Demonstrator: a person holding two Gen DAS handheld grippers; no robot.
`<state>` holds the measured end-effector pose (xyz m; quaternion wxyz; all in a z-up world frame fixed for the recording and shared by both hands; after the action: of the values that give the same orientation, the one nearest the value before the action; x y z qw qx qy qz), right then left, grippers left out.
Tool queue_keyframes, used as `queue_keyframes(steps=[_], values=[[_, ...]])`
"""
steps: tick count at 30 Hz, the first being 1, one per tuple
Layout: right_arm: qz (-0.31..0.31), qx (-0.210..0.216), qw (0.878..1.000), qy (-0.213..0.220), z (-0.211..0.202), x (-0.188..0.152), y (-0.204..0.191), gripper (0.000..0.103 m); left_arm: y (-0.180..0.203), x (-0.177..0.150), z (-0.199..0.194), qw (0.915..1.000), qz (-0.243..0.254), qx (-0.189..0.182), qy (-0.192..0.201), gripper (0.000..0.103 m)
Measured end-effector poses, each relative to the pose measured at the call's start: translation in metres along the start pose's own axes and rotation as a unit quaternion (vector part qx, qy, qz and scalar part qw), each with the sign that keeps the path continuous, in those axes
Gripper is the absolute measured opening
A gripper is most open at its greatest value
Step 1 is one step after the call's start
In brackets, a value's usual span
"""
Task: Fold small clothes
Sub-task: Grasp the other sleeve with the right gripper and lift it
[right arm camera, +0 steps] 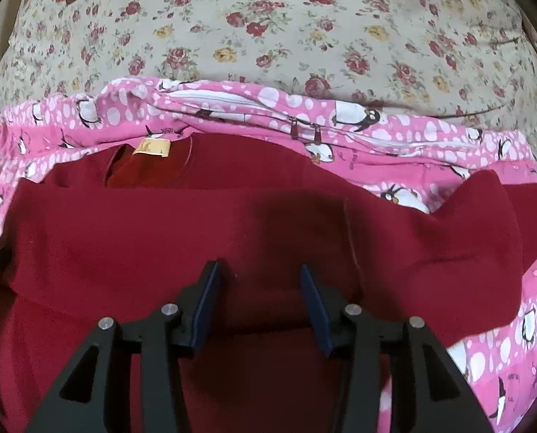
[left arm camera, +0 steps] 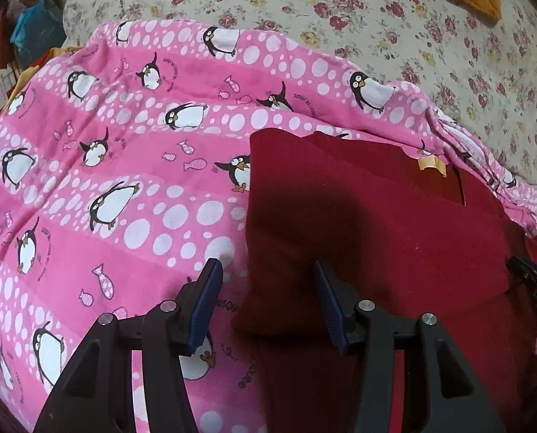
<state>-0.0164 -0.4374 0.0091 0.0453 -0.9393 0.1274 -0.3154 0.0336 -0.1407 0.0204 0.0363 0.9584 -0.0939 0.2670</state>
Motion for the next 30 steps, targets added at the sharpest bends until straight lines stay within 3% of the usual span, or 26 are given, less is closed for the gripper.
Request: queue_keyframes(steps=[5,11,15,18,24,30], values=[[0.011,0.0,1.0,0.014,-0.032,-0.012,0.015,0.061,-0.012,0.002,-0.012,0.9997,-0.021,-0.011,0.007,0.032],[0.028,0.005,0.999,0.014,-0.057,-0.043,0.036,0.063,-0.009,0.0,-0.023,0.9986,-0.028,-0.042,0.016,0.032],[0.037,0.023,0.999,-0.002,-0.065,-0.062,0.047,0.063,0.006,-0.003,-0.031,0.9981,-0.011,-0.055,0.028,0.032],[0.059,0.036,0.998,0.014,-0.081,-0.07,0.066,0.063,0.021,-0.007,-0.032,0.9974,0.012,-0.066,0.028,0.032],[0.135,0.0,0.99,0.051,-0.105,-0.068,0.141,0.068,0.033,-0.009,-0.026,0.9979,0.032,-0.049,0.026,0.032],[0.253,-0.056,0.96,0.105,-0.112,-0.051,0.246,0.07,0.028,-0.004,-0.03,0.9959,0.001,-0.083,0.038,0.032]])
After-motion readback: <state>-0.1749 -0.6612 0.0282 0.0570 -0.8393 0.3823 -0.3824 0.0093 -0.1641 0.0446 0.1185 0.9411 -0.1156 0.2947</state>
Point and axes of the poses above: each gripper's, at about its wrist camera, not at the fingertips, and z roughly the way its jaws point, y to its right, x to its top, the point moved 3 cm from there along z, roughly the way its jaws point, and after that the axes turned 4 degrees about x, right-handed, at the moved point
